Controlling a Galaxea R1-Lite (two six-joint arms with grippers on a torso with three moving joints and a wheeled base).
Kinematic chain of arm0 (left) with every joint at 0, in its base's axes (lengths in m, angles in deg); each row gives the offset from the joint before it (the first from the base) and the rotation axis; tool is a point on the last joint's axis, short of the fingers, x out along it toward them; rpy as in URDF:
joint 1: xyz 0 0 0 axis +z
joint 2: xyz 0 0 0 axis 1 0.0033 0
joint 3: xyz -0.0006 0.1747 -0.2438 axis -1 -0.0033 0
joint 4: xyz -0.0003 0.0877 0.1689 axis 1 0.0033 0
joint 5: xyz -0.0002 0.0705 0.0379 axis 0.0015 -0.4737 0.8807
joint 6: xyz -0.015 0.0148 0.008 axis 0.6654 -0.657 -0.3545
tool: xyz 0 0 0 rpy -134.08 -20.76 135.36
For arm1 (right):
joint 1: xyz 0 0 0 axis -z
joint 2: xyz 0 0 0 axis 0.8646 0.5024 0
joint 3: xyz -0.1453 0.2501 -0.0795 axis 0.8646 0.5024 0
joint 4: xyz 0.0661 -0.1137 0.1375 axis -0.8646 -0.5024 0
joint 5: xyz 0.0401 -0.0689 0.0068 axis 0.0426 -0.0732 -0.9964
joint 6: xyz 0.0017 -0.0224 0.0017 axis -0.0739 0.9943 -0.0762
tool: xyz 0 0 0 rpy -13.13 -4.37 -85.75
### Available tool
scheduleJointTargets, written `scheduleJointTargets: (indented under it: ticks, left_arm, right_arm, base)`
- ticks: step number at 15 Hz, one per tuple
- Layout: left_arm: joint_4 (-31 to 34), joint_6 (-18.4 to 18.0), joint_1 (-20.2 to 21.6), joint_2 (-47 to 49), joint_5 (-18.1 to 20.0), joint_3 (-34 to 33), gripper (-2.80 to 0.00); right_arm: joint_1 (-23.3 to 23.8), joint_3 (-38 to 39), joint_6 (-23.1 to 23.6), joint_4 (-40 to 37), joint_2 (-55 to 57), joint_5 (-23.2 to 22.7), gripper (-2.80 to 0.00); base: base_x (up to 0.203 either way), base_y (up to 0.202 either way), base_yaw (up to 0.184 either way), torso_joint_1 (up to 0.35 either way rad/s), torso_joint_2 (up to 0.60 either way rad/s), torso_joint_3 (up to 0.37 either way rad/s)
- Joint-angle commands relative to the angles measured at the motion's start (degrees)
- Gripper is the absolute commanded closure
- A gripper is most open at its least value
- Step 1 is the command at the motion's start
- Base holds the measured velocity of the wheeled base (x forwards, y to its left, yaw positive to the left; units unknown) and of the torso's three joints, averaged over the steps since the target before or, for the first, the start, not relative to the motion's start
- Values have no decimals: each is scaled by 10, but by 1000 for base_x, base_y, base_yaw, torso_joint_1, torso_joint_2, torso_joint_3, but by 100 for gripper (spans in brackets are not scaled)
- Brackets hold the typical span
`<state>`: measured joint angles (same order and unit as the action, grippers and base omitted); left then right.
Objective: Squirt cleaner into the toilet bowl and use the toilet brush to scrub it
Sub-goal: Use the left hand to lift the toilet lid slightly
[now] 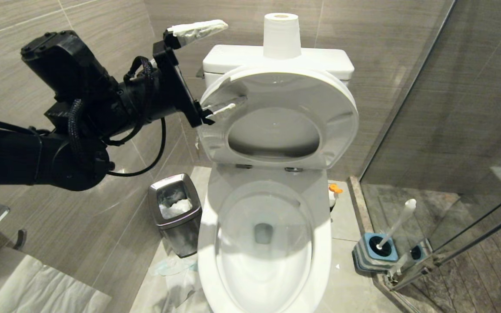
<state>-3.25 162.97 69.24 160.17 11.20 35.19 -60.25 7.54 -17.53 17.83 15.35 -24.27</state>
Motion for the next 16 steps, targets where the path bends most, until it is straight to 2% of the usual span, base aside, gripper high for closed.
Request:
scheduleJointTargets:
  ticks: [1,4,8,10,14,16]
  left_arm:
    - [-3,-8,0,5,2,8,-280]
    - [2,-80,-5,19,-7,7,-280]
    - [18,-160,-27,39,-67,25,-280]
    - [29,-174,-31,42,-88,40,-280]
    - [32,-179,-32,60,-97,81,-280]
    - [34,-219,-31,74,-107,96,-280]
  right_arm:
    - [0,1,0,0,0,0,0]
    - [0,1,0,0,0,0,0]
    - [0,1,0,0,0,0,0]
    - [0,1,0,0,0,0,0]
    - [0,1,0,0,0,0,0]
    - [0,1,0,0,0,0,0]
  base:
    - [0,0,0,0,0,0]
    - [0,0,0,0,0,0]
    - [0,0,0,0,0,0]
    - [0,0,0,0,0,0]
    - [0,0,0,0,0,0]
    - [0,0,0,0,0,0]
